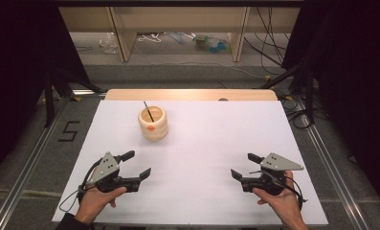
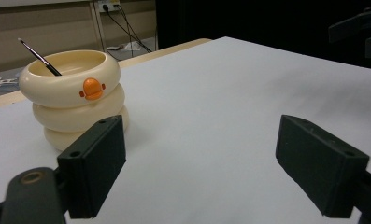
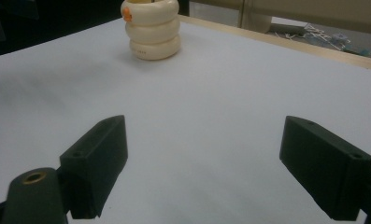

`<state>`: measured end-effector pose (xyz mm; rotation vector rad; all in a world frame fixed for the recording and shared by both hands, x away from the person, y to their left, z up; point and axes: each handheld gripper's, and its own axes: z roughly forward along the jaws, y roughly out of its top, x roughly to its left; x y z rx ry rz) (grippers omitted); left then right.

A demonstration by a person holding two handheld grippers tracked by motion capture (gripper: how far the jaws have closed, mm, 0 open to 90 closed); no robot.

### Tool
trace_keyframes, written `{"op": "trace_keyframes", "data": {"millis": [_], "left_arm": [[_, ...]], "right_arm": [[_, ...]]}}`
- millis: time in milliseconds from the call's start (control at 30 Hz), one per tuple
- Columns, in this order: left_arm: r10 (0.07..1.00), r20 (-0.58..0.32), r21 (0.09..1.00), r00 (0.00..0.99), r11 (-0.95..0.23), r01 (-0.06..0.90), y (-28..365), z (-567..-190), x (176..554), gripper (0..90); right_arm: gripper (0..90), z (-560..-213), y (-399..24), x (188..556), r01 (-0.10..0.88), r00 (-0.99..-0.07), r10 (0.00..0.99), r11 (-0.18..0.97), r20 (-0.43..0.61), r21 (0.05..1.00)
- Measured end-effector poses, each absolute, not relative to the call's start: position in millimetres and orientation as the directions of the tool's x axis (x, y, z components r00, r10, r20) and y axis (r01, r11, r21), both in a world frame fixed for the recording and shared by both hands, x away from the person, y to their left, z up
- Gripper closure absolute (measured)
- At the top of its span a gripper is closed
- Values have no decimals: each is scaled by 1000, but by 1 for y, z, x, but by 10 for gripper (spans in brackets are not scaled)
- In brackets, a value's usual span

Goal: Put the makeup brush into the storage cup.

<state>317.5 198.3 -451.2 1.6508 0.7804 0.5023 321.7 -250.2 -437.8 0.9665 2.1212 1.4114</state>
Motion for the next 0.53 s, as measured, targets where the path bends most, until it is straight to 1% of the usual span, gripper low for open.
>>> {"op": "trace_keyframes", "data": {"millis": [67,233,300,433,533], "left_arm": [[722,-77,971,687,-102,216,199,-451,318,162],[725,-86,971,683,-94,222,198,-451,318,162],[721,-71,971,690,-109,214,199,-451,318,162],[720,-71,971,690,-109,214,199,-451,318,162],[720,-71,971,690,-110,214,199,-451,318,162]], "right_arm": [[162,-437,-251,321,339,-680,731,261,45,904],[162,-438,-251,322,318,-675,737,250,34,915],[162,-437,-251,322,326,-673,739,257,32,910],[163,-437,-251,321,338,-678,734,254,47,906],[163,-438,-251,322,326,-674,738,257,33,910]]}}
